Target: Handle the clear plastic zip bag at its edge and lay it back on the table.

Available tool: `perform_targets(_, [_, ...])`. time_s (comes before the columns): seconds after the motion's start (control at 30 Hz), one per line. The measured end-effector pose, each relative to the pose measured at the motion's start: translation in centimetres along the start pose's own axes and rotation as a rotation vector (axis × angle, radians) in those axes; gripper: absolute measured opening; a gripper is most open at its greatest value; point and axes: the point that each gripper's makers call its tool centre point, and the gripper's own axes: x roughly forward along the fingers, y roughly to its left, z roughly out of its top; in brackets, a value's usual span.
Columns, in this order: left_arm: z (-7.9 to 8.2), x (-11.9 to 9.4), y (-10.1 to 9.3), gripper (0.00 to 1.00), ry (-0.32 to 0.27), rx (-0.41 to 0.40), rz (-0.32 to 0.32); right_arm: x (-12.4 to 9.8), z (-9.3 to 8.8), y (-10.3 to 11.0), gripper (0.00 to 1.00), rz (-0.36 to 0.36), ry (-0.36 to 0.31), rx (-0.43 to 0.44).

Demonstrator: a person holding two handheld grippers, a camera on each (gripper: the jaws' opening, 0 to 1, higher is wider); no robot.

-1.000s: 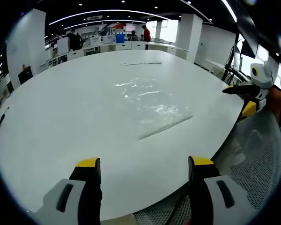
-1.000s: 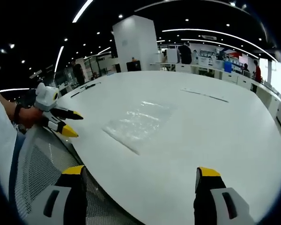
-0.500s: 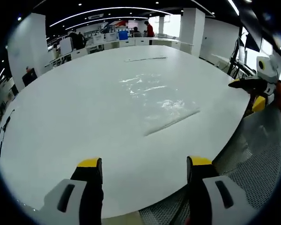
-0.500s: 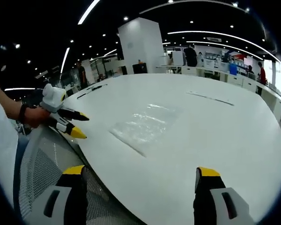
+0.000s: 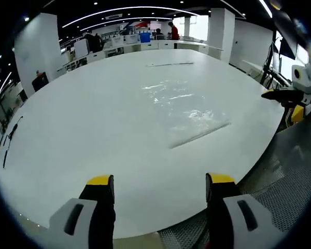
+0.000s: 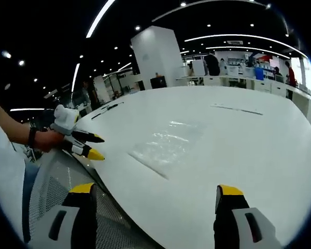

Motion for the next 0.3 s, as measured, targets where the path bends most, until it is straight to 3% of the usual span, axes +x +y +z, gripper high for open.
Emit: perform_targets(0.3, [-0.1, 0.0, 0.5, 0.69, 0.003, 0.009, 0.023, 0.4, -0.2, 1.0, 0.95, 0.040, 0.022, -0.050])
